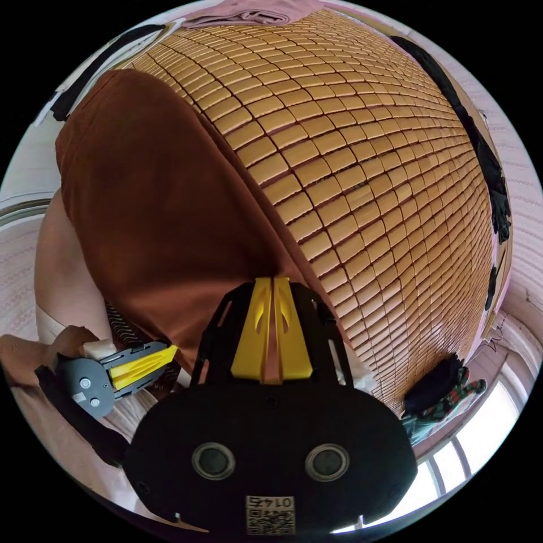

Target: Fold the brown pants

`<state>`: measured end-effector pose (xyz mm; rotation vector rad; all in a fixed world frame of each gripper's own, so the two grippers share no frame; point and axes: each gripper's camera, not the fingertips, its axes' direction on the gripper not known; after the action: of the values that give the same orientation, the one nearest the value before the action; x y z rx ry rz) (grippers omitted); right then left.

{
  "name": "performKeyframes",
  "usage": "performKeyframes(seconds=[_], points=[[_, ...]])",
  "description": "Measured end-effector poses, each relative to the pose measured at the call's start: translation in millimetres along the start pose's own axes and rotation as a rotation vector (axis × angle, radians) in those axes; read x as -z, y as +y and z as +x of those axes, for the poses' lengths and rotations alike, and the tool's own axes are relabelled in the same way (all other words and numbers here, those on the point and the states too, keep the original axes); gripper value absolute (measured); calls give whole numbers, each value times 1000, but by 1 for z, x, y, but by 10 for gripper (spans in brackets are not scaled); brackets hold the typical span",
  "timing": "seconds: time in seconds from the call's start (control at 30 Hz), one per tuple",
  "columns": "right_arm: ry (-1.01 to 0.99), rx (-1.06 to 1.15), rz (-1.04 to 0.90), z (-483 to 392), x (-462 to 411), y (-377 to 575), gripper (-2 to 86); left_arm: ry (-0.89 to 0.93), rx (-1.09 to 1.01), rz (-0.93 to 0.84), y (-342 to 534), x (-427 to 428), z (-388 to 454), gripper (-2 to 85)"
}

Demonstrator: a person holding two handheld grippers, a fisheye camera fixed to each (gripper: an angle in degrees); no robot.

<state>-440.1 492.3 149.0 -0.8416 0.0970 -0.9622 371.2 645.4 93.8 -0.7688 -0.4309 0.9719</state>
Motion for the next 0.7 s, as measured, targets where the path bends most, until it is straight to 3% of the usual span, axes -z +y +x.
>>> performKeyframes(seconds=[0.5, 0.6, 0.7], points=[[-12, 39, 18, 51, -9, 83, -9, 10, -140, -58, -58, -104, 59, -8], [-49, -12, 103, 70, -9, 123, -9, -1, -119, -47, -60, -114, 73, -8], [-146, -151, 338, 98, -9, 195, -8, -48, -139, -70, -64, -114, 91, -8]])
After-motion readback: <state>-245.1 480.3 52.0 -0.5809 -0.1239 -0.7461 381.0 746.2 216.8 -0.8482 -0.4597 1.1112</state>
